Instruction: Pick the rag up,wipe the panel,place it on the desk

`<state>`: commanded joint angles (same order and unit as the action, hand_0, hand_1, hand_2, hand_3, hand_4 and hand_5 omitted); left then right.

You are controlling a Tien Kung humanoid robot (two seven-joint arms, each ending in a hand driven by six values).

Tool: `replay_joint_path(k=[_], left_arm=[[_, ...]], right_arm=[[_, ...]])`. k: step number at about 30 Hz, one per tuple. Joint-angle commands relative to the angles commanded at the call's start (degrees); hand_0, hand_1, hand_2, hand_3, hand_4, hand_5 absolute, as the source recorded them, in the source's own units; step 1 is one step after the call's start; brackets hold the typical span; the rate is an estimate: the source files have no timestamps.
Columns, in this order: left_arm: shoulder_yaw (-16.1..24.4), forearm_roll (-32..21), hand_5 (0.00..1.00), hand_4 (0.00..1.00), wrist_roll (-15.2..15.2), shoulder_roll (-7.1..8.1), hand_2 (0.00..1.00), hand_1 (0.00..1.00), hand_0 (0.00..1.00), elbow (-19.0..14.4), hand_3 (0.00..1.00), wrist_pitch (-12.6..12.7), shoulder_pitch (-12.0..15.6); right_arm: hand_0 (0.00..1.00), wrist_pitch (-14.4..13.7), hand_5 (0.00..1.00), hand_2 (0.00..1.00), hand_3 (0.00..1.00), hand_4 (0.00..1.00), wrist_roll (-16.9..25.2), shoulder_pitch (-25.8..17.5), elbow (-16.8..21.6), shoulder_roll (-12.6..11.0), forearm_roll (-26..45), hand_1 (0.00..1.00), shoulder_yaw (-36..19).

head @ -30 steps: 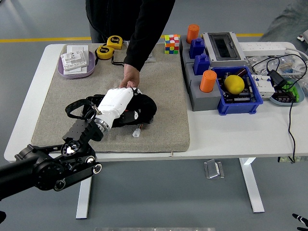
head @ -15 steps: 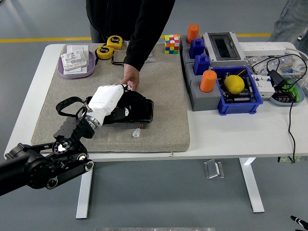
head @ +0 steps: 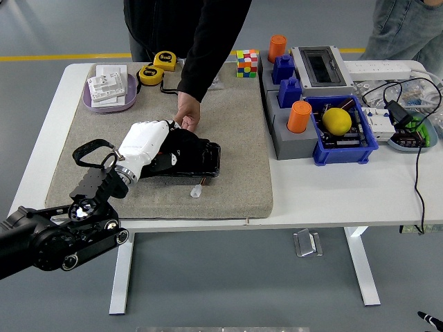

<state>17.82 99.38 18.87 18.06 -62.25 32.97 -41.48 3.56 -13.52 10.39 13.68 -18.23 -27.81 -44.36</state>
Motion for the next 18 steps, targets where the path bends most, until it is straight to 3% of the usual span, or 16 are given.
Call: replay_joint_path(k=[18], left_arm=[[3.12, 0.27, 0.002, 0.114, -0.28, 2.75, 0.516, 0.162, 0.202, 1.61, 0.456, -0.12, 0.99]], right_arm=[[0.767, -0.05, 0.563, 0.704, 0.614, 0.998, -0.09, -0.05, 0.02, -0.03, -0.34, 0.577, -1.05]])
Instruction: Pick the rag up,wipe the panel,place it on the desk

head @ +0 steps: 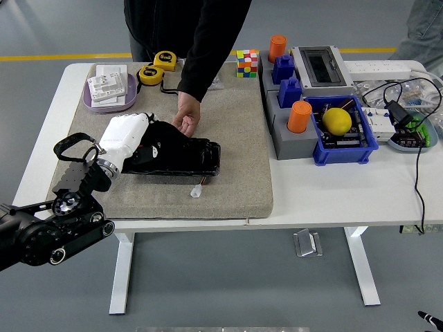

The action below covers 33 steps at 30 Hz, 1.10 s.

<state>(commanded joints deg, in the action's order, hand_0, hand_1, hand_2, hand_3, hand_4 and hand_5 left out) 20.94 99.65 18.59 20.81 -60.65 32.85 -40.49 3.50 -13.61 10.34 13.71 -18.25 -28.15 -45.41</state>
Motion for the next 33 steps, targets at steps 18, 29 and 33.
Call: replay_joint_path(k=[18, 29, 33], left_arm=[[2.82, 0.61, 0.002, 0.108, -0.24, 2.37, 0.515, 0.159, 0.202, 1.26, 0.453, -0.1, 1.53], [5.11, 0.58, 0.002, 0.105, -0.53, 3.18, 0.515, 0.156, 0.202, 2.28, 0.452, 0.2, 2.77], [5.58, 0.67, 0.002, 0.104, -0.54, 3.39, 0.515, 0.155, 0.201, 2.29, 0.453, 0.26, 3.02]], right_arm=[[0.767, -0.05, 0.564, 0.704, 0.614, 0.998, 0.01, -0.31, 0.04, 0.35, -0.25, 0.575, -1.49], [0.768, -0.1, 0.564, 0.703, 0.614, 0.998, -0.05, -0.24, 0.05, 0.24, -0.37, 0.576, -1.93], [0.768, -0.16, 0.564, 0.702, 0.614, 0.998, -0.03, -0.26, 0.06, 0.34, -0.36, 0.576, -1.98]])
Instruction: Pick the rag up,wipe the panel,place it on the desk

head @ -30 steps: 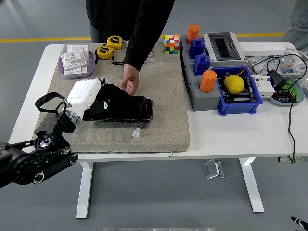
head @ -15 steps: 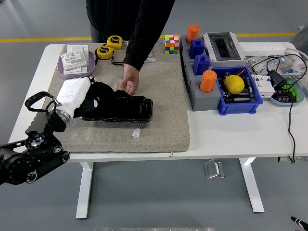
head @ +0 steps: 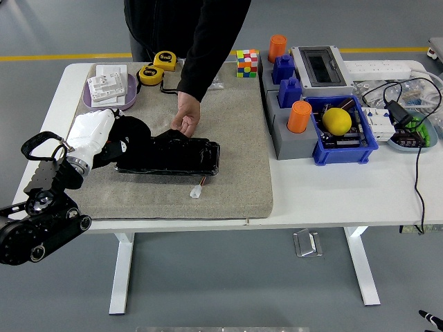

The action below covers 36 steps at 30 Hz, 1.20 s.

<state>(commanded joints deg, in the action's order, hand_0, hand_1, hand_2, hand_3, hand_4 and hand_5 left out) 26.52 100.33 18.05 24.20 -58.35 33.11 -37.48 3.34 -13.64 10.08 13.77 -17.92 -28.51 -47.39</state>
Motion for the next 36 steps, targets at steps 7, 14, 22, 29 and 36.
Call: replay_joint_path(k=[7, 14, 22, 29, 36], left_arm=[[0.41, -0.32, 0.002, 0.103, -0.03, 0.46, 0.515, 0.154, 0.2, 0.33, 0.454, 0.05, 0.47], [-0.08, -0.81, 0.002, 0.111, -0.03, 0.34, 0.523, 0.158, 0.2, 0.39, 0.464, 0.04, 0.6], [-1.98, -0.87, 0.002, 0.11, 0.29, -1.33, 0.524, 0.158, 0.201, -0.31, 0.465, 0.06, -0.5], [-4.3, -1.66, 0.002, 0.11, 0.64, -3.9, 0.524, 0.157, 0.201, -0.17, 0.465, 0.05, -2.0], [-6.35, -2.25, 0.002, 0.112, 0.8, -5.17, 0.526, 0.158, 0.201, -0.59, 0.467, 0.13, -2.5]], right_arm=[[0.768, -0.07, 0.564, 0.703, 0.614, 0.998, 0.1, -0.13, 0.05, 0.19, -0.11, 0.576, -0.18], [0.767, -0.13, 0.564, 0.702, 0.614, 0.998, 0.14, -0.08, 0.04, 0.17, -0.1, 0.576, -0.22], [0.769, -0.01, 0.563, 0.702, 0.614, 0.998, 0.14, 0.03, 0.0, 0.01, 0.08, 0.576, 0.15], [0.765, 0.14, 0.564, 0.703, 0.614, 0.998, 0.21, 0.04, 0.01, -0.17, 0.17, 0.576, 0.59], [0.768, 0.25, 0.564, 0.702, 0.614, 0.998, 0.16, 0.16, -0.05, -0.53, 0.23, 0.576, 0.85]])
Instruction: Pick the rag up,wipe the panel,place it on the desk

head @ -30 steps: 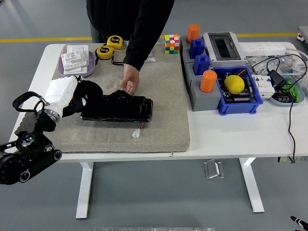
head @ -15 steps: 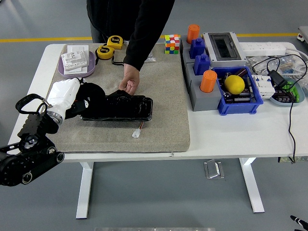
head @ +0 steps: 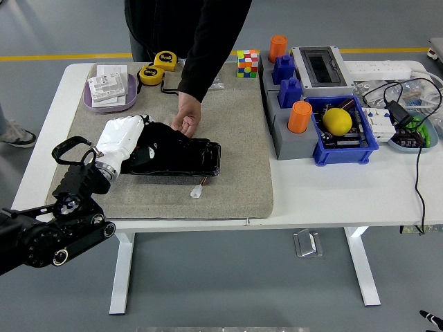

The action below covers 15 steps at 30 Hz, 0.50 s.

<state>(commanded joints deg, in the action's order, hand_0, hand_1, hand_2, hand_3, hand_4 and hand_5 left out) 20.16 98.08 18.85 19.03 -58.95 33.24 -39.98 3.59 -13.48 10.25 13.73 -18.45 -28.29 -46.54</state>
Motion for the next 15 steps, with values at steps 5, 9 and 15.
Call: replay_joint_path(k=[5, 9, 15], left_arm=[[-0.53, -0.11, 0.002, 0.115, 0.04, -0.59, 0.527, 0.158, 0.201, -0.13, 0.468, 0.06, -0.25], [-0.99, -0.42, 0.002, 0.115, 0.07, -1.15, 0.527, 0.158, 0.201, -0.2, 0.468, 0.1, -0.56], [-1.89, -0.84, 0.002, 0.115, 0.16, -2.06, 0.528, 0.157, 0.2, -0.19, 0.468, 0.14, -1.13]], right_arm=[[0.766, 0.12, 0.564, 0.702, 0.614, 0.998, -0.14, 0.24, 0.0, -0.38, -0.03, 0.576, 0.35], [0.766, 0.17, 0.564, 0.702, 0.614, 0.998, -0.24, 0.39, 0.0, -0.69, -0.04, 0.576, 0.61], [0.766, 0.22, 0.563, 0.702, 0.614, 0.998, -0.33, 0.63, 0.04, -0.97, 0.0, 0.576, 1.0]])
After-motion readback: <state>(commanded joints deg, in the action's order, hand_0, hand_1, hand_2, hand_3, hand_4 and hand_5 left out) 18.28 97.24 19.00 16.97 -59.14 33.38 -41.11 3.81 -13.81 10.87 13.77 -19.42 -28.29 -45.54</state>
